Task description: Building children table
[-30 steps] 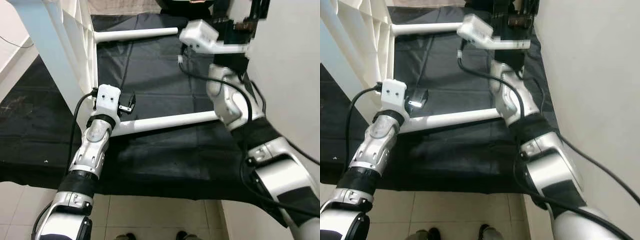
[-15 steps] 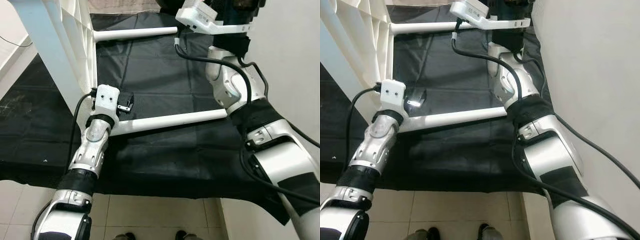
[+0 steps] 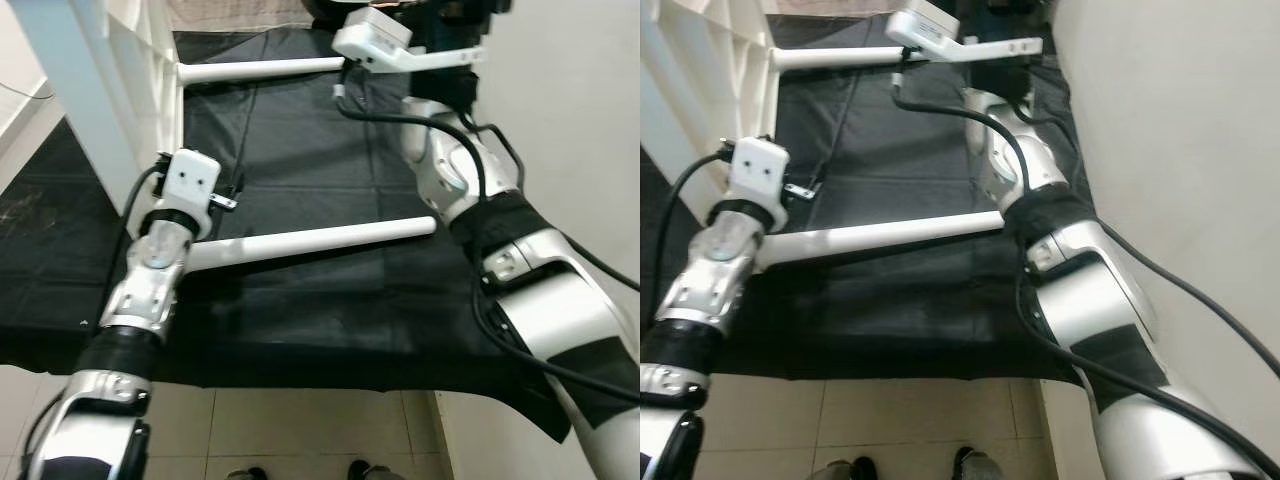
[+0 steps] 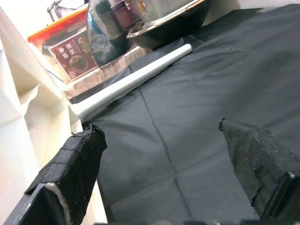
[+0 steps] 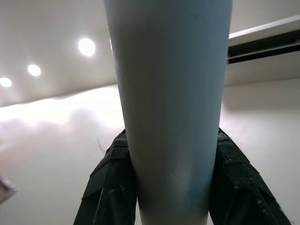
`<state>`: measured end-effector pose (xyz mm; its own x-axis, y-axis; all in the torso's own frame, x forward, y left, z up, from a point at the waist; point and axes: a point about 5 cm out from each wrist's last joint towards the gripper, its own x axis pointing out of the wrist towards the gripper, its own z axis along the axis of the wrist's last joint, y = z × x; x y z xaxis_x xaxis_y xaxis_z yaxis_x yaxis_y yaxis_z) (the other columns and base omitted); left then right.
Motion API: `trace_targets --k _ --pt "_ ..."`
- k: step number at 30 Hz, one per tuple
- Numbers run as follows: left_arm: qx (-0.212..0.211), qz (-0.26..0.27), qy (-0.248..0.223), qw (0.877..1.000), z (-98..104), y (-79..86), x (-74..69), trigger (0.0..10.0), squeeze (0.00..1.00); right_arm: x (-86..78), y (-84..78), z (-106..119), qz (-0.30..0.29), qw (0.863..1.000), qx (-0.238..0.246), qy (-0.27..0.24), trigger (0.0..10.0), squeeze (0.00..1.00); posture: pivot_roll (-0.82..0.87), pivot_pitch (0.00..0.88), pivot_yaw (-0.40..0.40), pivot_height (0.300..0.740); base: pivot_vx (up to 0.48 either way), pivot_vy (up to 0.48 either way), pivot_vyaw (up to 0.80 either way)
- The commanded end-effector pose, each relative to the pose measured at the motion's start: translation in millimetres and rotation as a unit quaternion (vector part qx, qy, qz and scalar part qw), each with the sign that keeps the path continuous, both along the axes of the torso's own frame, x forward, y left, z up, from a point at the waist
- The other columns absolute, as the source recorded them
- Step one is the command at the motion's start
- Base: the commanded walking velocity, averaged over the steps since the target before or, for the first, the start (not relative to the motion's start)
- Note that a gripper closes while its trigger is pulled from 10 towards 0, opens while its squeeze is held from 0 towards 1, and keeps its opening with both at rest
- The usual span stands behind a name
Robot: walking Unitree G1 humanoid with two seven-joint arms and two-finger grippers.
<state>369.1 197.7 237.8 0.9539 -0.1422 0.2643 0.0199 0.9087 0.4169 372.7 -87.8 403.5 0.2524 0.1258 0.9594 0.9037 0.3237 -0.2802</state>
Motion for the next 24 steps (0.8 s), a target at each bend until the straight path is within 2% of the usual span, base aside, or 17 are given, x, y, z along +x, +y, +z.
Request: trace_targets --k 1,3,4,6,7,8,10,11,13,15,16,17,18,21,23,24 --pt "0.014 0.033 -0.003 0.999 1.1 25.2 -6.1 10.0 0.0 8.3 -13.3 -7.2 -0.004 0.998 0.038 0.043 0.0 0.0 0.09 0.159 -0.002 0.74 0.0 0.0 0.0" --pt "0.048 0.042 0.003 0.998 5.9 44.0 -9.7 10.0 0.0 10.9 -17.7 -4.7 -0.001 0.996 0.056 0.062 0.0 0.0 0.11 0.146 -0.002 0.74 0.0 0.0 0.0" --pt "0.048 0.042 0.003 0.998 5.9 44.0 -9.7 10.0 0.0 10.9 -17.7 -4.7 -0.001 0.996 0.056 0.062 0.0 0.0 0.11 0.146 -0.002 0.74 0.0 0.0 0.0" --pt "0.079 0.052 0.01 0.995 11.7 59.9 -11.3 10.0 0.0 14.6 -23.0 -4.8 -0.001 0.993 0.079 0.086 0.0 0.0 0.11 0.139 0.001 0.74 0.0 0.0 0.0" --pt "0.079 0.052 0.01 0.995 11.7 59.9 -11.3 10.0 0.0 14.6 -23.0 -4.8 -0.001 0.993 0.079 0.086 0.0 0.0 0.11 0.139 0.001 0.74 0.0 0.0 0.0" --pt "0.098 0.051 0.011 0.994 15.9 66.3 -12.1 10.0 0.0 17.7 -26.5 -6.3 -0.003 0.99 0.09 0.106 0.0 0.0 0.11 0.139 0.001 0.74 0.0 0.0 0.0" --pt "0.114 0.048 0.013 0.992 18.7 69.9 -12.8 10.0 0.0 20.0 -28.9 -7.8 -0.004 0.988 0.097 0.121 0.0 0.0 0.11 0.139 0.001 0.74 0.0 0.0 0.0" --pt "0.16 0.021 0.033 0.986 19.6 72.5 -14.3 10.0 0.0 25.3 -33.0 -12.3 -0.004 0.982 0.108 0.157 0.0 0.0 0.11 0.14 0.004 0.74 0.0 0.0 0.0" --pt "0.16 0.021 0.033 0.986 19.6 72.5 -14.3 10.0 0.0 25.3 -33.0 -12.3 -0.004 0.982 0.108 0.157 0.0 0.0 0.11 0.14 0.004 0.74 0.0 0.0 0.0" --pt "0.188 0.004 0.045 0.981 23.5 74.9 -14.6 10.0 0.0 30.8 -34.9 -20.9 0.002 0.973 0.116 0.198 0.0 0.0 0.12 0.142 0.005 0.74 0.0 0.0 0.0" --pt "0.188 0.004 0.045 0.981 23.5 74.9 -14.6 10.0 0.0 30.8 -34.9 -20.9 0.002 0.973 0.116 0.198 0.0 0.0 0.12 0.142 0.005 0.74 0.0 0.0 0.0" --pt "0.195 -0.003 0.048 0.98 26.0 75.6 -14.5 10.0 0.0 33.0 -35.4 -25.2 0.006 0.969 0.122 0.216 0.0 0.0 0.12 0.142 0.005 0.74 0.0 0.0 0.0" --pt "0.216 -0.028 0.058 0.974 29.7 75.1 -14.5 10.0 0.0 37.6 -34.1 -34.3 0.015 0.958 0.124 0.259 0.0 0.0 0.12 0.143 0.005 0.74 0.0 0.0 0.0" --pt "0.229 -0.038 0.061 0.971 33.8 75.7 -14.4 10.0 0.0 38.9 -35.1 -37.7 0.015 0.954 0.13 0.271 0.0 0.0 0.12 0.145 0.006 0.74 0.0 0.0 0.0" --pt "0.263 -0.041 0.057 0.962 43.6 79.0 -13.4 10.0 0.0 40.2 -37.3 -41.2 0.014 0.949 0.139 0.282 0.0 0.0 0.13 0.145 0.007 0.74 0.0 0.0 0.0" --pt "0.263 -0.041 0.057 0.962 43.6 79.0 -13.4 10.0 0.0 40.2 -37.3 -41.2 0.014 0.949 0.139 0.282 0.0 0.0 0.13 0.145 0.007 0.74 0.0 0.0 0.0"
